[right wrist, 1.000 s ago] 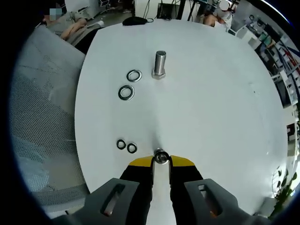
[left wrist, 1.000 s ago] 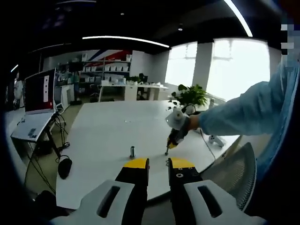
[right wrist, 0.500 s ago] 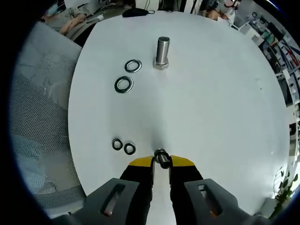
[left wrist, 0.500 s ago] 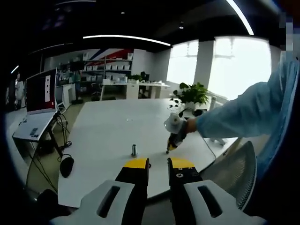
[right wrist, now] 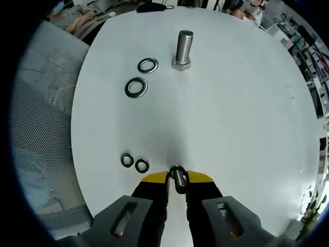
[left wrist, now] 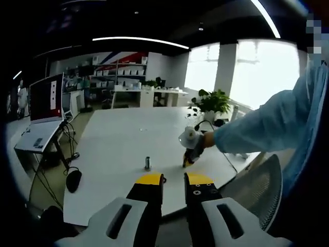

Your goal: Place the washer onto the threaded stud by aligning its center hole with the stud, sliding it down to the base, and recovering from edge contact or off-axis alignment until the washer reaches the visible bottom stop.

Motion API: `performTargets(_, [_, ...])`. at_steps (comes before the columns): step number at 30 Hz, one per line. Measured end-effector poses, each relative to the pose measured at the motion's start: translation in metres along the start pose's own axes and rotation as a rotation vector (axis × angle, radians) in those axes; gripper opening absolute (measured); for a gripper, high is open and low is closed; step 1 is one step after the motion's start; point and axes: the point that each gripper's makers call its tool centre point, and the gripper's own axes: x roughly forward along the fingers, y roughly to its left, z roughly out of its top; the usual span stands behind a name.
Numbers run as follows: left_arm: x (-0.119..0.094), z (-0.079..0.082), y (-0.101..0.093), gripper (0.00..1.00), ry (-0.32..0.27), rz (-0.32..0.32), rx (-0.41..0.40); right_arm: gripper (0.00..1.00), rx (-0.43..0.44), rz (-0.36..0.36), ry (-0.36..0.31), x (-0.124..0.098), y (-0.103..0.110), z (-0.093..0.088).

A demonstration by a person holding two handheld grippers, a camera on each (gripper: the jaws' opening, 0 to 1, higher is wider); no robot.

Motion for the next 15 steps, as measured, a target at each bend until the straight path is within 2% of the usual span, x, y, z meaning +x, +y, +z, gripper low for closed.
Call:
performTargets(5, [-0.0003, -0.0016, 0.0, 0.14, 0.004, 0.002, 0.0, 0.14, -0.001, 0.007, 0.002, 0.0005, 0.0001, -0.0005])
performTargets(7, [-0.0003, -0.0019, -0.0004, 0.14, 0.004, 0.001, 0.0, 0.15, 0.005, 0.037, 0.005, 0.0008, 0.0038, -0.001])
performTargets(10, [-0.0002, -0.0013, -0.0014, 0.14, 0.003, -0.002, 0.003, 0.27, 0.013, 0.013, 0.007, -0.0006, 0.002, -0.0016])
performTargets(15, [0.0011, -0.0018, -0.0034, 0.14, 0.003, -0.011, 0.004, 0.26, 0.031, 0.005, -0.021, -0.0079, 0.0051, -0.001])
